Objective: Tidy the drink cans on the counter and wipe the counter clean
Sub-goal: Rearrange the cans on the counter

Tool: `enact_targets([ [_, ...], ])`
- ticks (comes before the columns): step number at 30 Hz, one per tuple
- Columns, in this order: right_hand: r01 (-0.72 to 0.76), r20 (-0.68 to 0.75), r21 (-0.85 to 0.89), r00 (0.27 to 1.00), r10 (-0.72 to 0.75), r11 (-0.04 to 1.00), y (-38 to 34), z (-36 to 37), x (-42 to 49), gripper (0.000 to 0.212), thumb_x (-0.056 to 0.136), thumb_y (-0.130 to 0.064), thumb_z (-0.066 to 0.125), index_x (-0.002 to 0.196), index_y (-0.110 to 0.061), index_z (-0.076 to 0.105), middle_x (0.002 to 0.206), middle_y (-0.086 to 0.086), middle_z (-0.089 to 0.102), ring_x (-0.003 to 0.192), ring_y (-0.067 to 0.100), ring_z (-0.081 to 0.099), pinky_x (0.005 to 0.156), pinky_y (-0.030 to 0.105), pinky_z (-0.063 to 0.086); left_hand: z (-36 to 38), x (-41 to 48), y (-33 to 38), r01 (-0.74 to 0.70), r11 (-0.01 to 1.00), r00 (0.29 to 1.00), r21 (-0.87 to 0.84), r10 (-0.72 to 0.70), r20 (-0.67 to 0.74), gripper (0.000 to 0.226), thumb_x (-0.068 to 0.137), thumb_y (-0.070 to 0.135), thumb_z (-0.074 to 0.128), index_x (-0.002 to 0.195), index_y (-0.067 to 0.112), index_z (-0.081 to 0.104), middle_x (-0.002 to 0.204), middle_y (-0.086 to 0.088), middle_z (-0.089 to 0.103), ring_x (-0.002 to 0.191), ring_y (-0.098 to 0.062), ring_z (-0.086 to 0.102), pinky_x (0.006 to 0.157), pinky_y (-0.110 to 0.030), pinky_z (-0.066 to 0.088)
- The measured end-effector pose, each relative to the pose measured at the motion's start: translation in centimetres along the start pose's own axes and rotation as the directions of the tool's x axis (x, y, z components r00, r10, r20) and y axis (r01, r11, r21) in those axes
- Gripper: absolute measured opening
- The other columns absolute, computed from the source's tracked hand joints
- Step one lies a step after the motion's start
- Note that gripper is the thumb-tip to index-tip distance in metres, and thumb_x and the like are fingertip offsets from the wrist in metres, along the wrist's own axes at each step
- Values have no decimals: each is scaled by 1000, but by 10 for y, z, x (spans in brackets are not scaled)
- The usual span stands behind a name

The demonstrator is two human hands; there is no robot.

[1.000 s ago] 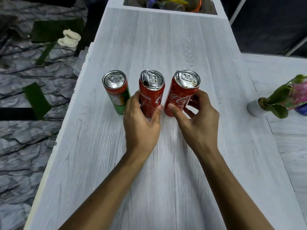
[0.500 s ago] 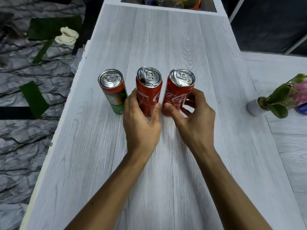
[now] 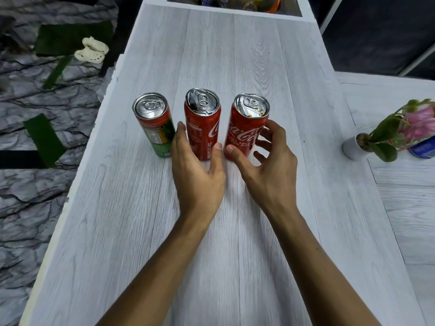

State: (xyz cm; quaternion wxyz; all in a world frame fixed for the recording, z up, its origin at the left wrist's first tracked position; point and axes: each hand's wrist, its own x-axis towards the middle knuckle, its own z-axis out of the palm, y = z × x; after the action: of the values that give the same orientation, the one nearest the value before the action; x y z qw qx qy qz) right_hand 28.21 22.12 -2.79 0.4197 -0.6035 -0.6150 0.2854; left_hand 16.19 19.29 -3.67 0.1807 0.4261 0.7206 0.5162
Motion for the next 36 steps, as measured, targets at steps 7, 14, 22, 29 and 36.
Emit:
enact_targets([
  [7, -28, 16, -95, 999, 30, 995, 7, -19, -22, 84, 86, -57, 77, 152, -22, 42, 152, -6, 52, 128, 7, 56, 96, 14, 48, -11, -35, -2, 1, 1000, 999, -28, 0, 38, 75, 98, 30, 67, 160, 15, 28, 165, 0, 36, 149, -4, 31, 111, -7, 26],
  [14, 114, 192, -363, 980, -45, 925, 15, -51, -48, 67, 98, -56, 59, 153, -19, 47, 159, -2, 46, 147, 15, 42, 117, 26, 34, -27, -57, -8, -168, 974, 982, 150, 152, 113, 57, 97, 33, 62, 149, 12, 49, 161, -2, 40, 150, -18, 37, 117, -47, 41],
  [22, 347, 406, -482, 902, -147, 805, 25, -79, -64, 64, 104, -52, 51, 158, -19, 41, 165, 3, 36, 155, 21, 30, 124, 45, 31, -34, -71, -11, -337, 906, 890, 255, 218, 401, 57, 97, 39, 60, 149, 18, 51, 157, 1, 49, 146, -17, 43, 120, -48, 38],
  [29, 360, 426, -516, 895, -131, 777, 42, -118, -75, 65, 104, -55, 46, 159, -21, 38, 167, 2, 33, 155, 20, 28, 125, 42, 28, -19, -87, 8, -417, 855, 805, 310, 188, 562, 64, 95, 52, 53, 152, 23, 46, 162, 1, 41, 151, -20, 36, 125, -47, 28],
  [36, 289, 350, -525, 930, -107, 801, 68, -169, -80, 62, 104, -52, 52, 157, -21, 42, 165, 2, 37, 153, 19, 33, 123, 36, 32, 22, -116, 41, -498, 828, 723, 258, 233, 650, 64, 96, 53, 49, 153, 24, 45, 163, 3, 39, 153, -17, 32, 128, -42, 19],
])
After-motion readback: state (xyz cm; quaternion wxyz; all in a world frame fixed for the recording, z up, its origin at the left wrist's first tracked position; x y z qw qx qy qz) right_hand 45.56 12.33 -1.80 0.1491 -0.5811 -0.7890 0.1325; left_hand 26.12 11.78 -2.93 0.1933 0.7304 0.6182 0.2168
